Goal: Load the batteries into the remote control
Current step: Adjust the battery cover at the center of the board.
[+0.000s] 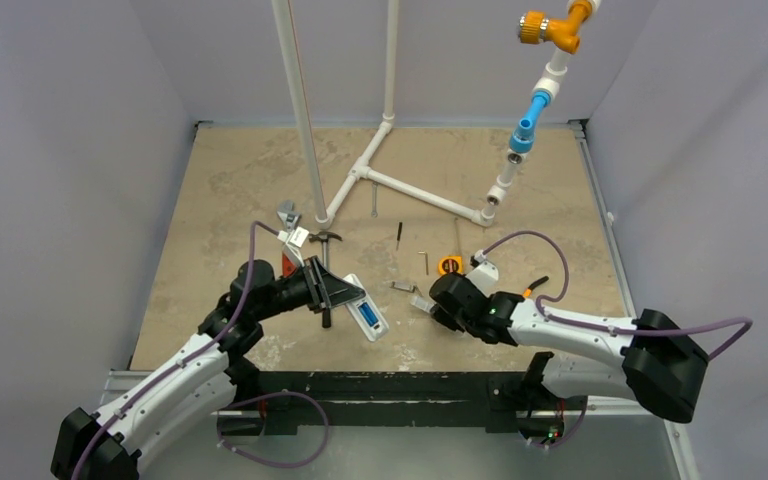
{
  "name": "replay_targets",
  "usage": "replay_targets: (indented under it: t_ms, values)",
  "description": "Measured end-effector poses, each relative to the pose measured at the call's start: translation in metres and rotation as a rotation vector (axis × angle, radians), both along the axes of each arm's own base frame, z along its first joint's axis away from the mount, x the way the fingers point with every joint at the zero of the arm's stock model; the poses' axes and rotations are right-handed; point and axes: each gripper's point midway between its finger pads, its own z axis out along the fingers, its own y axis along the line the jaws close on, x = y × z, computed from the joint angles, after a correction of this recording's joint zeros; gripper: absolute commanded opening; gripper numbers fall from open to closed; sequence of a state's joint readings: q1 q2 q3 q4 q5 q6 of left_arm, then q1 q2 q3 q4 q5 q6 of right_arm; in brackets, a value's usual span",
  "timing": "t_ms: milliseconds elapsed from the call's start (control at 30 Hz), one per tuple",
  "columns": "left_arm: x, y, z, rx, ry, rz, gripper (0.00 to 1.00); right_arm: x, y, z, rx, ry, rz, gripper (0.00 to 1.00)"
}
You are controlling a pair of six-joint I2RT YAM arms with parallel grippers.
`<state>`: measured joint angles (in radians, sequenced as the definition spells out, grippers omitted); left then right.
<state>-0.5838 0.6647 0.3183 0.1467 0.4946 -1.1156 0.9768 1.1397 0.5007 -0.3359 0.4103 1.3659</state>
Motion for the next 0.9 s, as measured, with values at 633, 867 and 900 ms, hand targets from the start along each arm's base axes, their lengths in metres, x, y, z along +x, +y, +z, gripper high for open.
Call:
replay_targets:
  t_ms: [633,867,900]
  values:
    - [-0.003,0.002,0.005,-0.01,-0.016,0.0,0.0,0.027,0.017,0.002,-0.023,-0.022,-0.098,0.09]
    - [-0.003,0.002,0.005,-0.009,-0.014,0.0,0.0,0.028,0.017,-0.001,-0.032,-0.016,-0.099,0.17]
    - [-0.003,0.002,0.005,-0.01,-0.015,0.0,0.0,0.028,0.016,-0.001,-0.032,-0.016,-0.1,0.17]
